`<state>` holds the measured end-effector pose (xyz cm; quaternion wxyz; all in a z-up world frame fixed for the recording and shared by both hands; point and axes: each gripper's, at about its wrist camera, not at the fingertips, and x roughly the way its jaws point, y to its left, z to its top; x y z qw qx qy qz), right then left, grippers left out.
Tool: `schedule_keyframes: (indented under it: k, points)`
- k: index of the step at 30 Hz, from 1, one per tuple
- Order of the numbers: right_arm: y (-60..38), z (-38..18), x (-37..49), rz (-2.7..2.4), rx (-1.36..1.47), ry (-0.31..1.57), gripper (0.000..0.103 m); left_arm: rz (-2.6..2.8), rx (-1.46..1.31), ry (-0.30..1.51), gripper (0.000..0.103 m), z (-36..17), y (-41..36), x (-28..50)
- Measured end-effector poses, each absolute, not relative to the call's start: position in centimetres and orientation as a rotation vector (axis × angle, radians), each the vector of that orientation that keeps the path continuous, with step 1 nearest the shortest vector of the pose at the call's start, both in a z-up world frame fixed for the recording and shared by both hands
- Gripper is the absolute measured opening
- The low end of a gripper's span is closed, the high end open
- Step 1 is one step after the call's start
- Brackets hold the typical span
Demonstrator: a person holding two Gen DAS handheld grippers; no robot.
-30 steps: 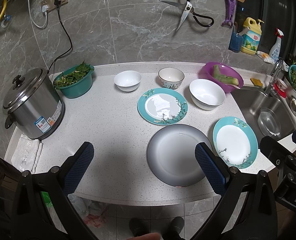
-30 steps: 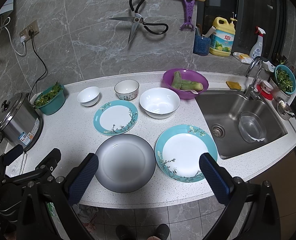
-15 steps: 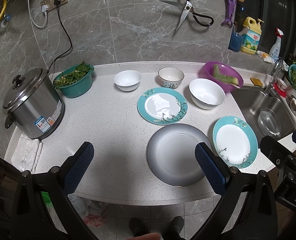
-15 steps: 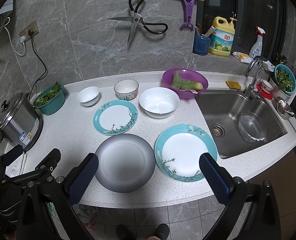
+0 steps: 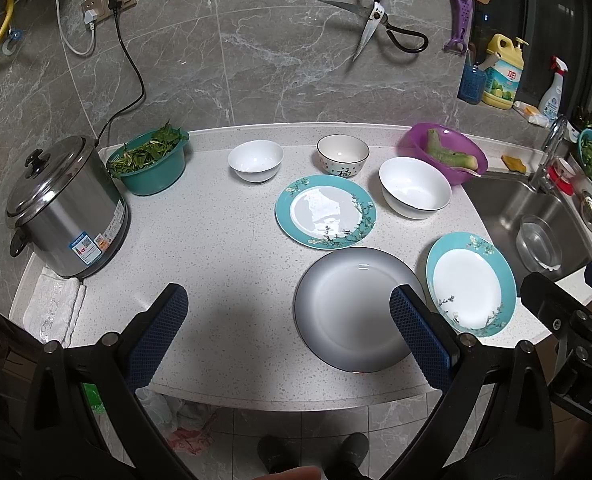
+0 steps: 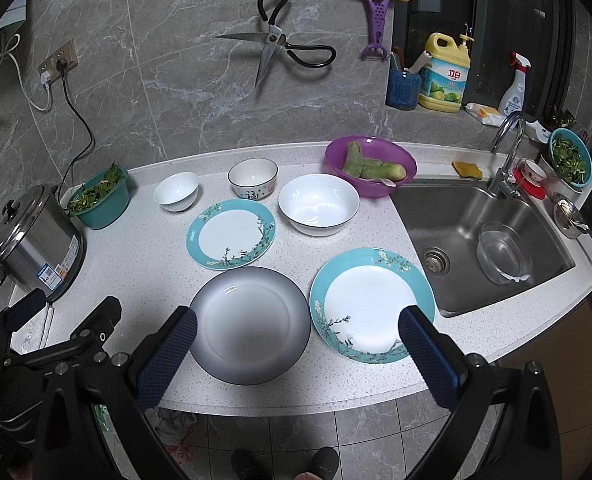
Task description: Organize plates and bowls
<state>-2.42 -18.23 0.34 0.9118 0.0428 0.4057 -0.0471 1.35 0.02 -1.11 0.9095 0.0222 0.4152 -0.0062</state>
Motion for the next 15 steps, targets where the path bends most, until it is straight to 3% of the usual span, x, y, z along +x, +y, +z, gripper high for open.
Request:
schedule_keyframes:
  k: [15]
  points:
    - [-18.5, 0.1, -2.1, -0.080, 0.093, 0.851, 0.103, -0.044, 0.017, 0.880, 0.103, -2.8, -0.1, 1.6]
